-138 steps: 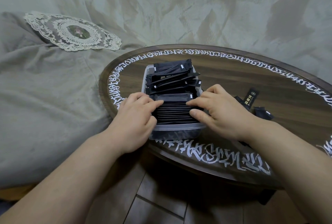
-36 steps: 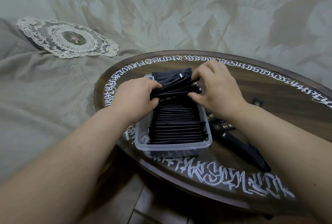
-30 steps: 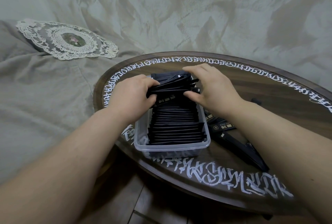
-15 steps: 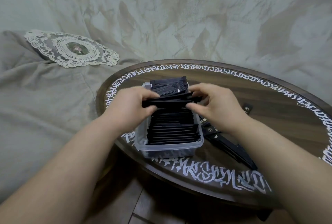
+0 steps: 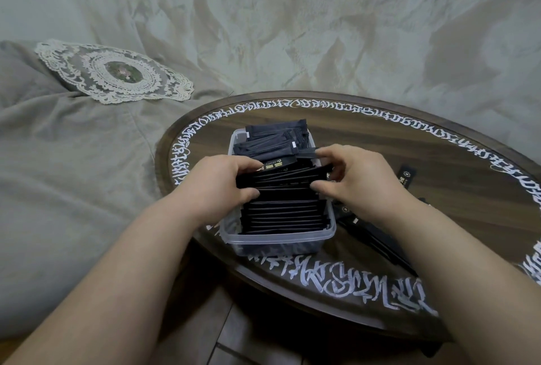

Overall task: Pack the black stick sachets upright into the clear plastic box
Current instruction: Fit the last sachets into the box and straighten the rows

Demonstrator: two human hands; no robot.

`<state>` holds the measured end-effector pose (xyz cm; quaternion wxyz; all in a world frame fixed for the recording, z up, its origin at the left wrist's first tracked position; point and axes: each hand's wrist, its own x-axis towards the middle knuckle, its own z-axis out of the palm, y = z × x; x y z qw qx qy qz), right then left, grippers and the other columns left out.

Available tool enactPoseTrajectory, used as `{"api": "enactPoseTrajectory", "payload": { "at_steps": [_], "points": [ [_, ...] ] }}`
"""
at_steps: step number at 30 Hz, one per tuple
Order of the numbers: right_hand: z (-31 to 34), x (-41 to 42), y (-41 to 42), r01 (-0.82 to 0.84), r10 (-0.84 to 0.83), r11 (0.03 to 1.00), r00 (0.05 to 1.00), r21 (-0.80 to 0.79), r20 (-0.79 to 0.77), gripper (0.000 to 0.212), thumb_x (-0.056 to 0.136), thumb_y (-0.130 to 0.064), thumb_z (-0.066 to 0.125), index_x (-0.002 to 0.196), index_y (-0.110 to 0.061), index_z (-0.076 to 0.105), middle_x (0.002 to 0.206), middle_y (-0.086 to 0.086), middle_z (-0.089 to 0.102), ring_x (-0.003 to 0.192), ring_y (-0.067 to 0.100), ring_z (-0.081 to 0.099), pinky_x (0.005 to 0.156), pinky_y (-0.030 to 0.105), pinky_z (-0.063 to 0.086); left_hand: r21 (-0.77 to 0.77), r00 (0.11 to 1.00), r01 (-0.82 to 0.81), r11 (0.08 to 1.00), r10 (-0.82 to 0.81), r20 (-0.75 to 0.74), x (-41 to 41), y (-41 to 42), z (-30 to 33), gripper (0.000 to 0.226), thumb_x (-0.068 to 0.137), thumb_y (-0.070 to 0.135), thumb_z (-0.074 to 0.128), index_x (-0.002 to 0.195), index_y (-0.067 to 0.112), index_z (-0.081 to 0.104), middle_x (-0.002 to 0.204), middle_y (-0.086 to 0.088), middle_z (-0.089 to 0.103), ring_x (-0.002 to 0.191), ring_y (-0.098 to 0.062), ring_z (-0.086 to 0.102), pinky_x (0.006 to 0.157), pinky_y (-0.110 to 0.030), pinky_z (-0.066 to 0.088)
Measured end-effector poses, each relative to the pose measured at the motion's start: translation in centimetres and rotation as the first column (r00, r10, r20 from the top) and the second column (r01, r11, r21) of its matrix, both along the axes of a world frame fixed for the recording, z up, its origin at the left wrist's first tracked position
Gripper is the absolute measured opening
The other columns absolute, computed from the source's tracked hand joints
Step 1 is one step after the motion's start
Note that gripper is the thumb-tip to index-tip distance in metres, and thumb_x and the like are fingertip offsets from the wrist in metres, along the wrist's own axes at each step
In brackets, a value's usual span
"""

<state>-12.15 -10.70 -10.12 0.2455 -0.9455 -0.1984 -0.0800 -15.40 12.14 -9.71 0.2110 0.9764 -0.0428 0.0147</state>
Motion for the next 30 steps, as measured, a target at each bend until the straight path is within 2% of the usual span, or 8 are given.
{"api": "enactPoseTrajectory", "payload": {
  "at_steps": [4, 7, 9, 12, 16, 19, 23, 30],
  "points": [
    [0.1, -0.5, 0.2, -0.004, 0.003, 0.998, 1.0, 0.065, 0.019, 0.04, 0.08, -0.03, 0.074, 0.118, -0.024, 0.063, 0.093, -0.011, 0.064, 0.081, 0.003, 0.059, 0.08, 0.013, 0.043, -0.01, 1.0, 0.006, 1.0, -0.007, -0.009, 0.2, 0.0, -0.1, 0.047, 0.083, 0.029, 0.073, 0.128, 0.033, 0.06, 0.117, 0.007, 0.067, 0.106, -0.012, 0.06, 0.09, -0.019, 0.039],
    [-0.1, -0.7, 0.4, -0.032, 0.035, 0.999, 0.997, -0.041, 0.062, 0.032, 0.089, -0.031, 0.064, 0.119, -0.021, 0.065, 0.103, -0.004, 0.069, 0.095, 0.012, 0.062, 0.082, 0.02, 0.042, -0.025, 1.0, 0.012, 1.0, -0.012, -0.013, 0.3, 0.1, -0.2, 0.046, 0.083, 0.03, 0.073, 0.128, 0.035, 0.06, 0.123, 0.009, 0.065, 0.109, -0.012, 0.059, 0.094, -0.021, 0.039],
    [-0.3, -0.7, 0.4, -0.069, 0.077, 0.993, 0.993, -0.095, 0.086, 0.033, 0.092, -0.031, 0.058, 0.123, -0.021, 0.063, 0.109, -0.002, 0.066, 0.098, 0.015, 0.059, 0.082, 0.024, 0.042, -0.029, 1.0, 0.019, 0.999, -0.019, -0.016, 0.3, 0.2, -0.3, 0.045, 0.083, 0.03, 0.073, 0.126, 0.037, 0.06, 0.124, 0.01, 0.064, 0.107, -0.012, 0.059, 0.09, -0.018, 0.038],
    [-0.3, -0.5, 0.2, -0.073, 0.069, 0.997, 0.986, 0.018, 0.153, 0.027, 0.088, -0.024, 0.065, 0.115, -0.02, 0.067, 0.093, -0.007, 0.061, 0.08, 0.007, 0.054, 0.073, 0.016, 0.04, -0.021, 0.999, 0.03, 0.999, -0.031, -0.013, 0.3, 0.5, -0.3, 0.045, 0.083, 0.031, 0.073, 0.126, 0.038, 0.061, 0.124, 0.011, 0.064, 0.108, -0.01, 0.058, 0.087, -0.015, 0.035],
    [-0.6, -0.6, 0.4, -0.087, 0.084, 0.996, 0.985, 0.014, 0.153, 0.01, 0.085, -0.02, 0.069, 0.093, -0.021, 0.074, 0.087, -0.007, 0.067, 0.076, 0.007, 0.056, 0.075, 0.031, 0.05, 0.005, 0.999, 0.036, 0.999, -0.036, -0.009, 0.6, 0.5, -0.5, 0.045, 0.082, 0.034, 0.074, 0.125, 0.039, 0.061, 0.123, 0.013, 0.064, 0.108, -0.01, 0.057, 0.087, -0.017, 0.036],
    [-0.9, -0.6, 0.6, -0.135, 0.133, 0.991, 0.987, 0.009, 0.094, 0.013, 0.087, -0.021, 0.066, 0.097, -0.022, 0.075, 0.085, -0.014, 0.064, 0.077, 0.001, 0.052, 0.076, 0.024, 0.045, 0.014, 0.999, 0.035, 0.999, -0.035, -0.017, 0.7, 0.4, -0.6, 0.046, 0.082, 0.036, 0.074, 0.126, 0.039, 0.06, 0.125, 0.012, 0.063, 0.112, -0.01, 0.057, 0.089, -0.018, 0.038],
    [-0.8, -0.1, 0.4, -0.099, 0.096, 0.994, 0.993, 0.046, 0.067, 0.015, 0.089, -0.021, 0.064, 0.1, -0.022, 0.074, 0.091, -0.01, 0.065, 0.073, -0.002, 0.051, 0.073, 0.02, 0.04, 0.065, 0.999, 0.047, 0.997, -0.047, -0.001, 0.8, 0.3, -0.8, 0.047, 0.082, 0.038, 0.073, 0.127, 0.039, 0.059, 0.123, 0.012, 0.064, 0.113, -0.01, 0.057, 0.095, -0.024, 0.044],
    [-0.6, -0.3, 0.2, -0.051, 0.051, 0.998, 0.999, 0.038, 0.01, 0.011, 0.088, -0.023, 0.065, 0.096, -0.025, 0.073, 0.068, -0.023, 0.053, 0.061, -0.008, 0.047, 0.06, 0.006, 0.033, 0.077, 0.997, 0.058, 0.995, -0.061, 0.044, 0.7, 0.1, -1.2, 0.044, 0.081, 0.037, 0.073, 0.123, 0.037, 0.062, 0.117, 0.01, 0.068, 0.11, -0.014, 0.06, 0.095, -0.033, 0.047]
  ]
}}
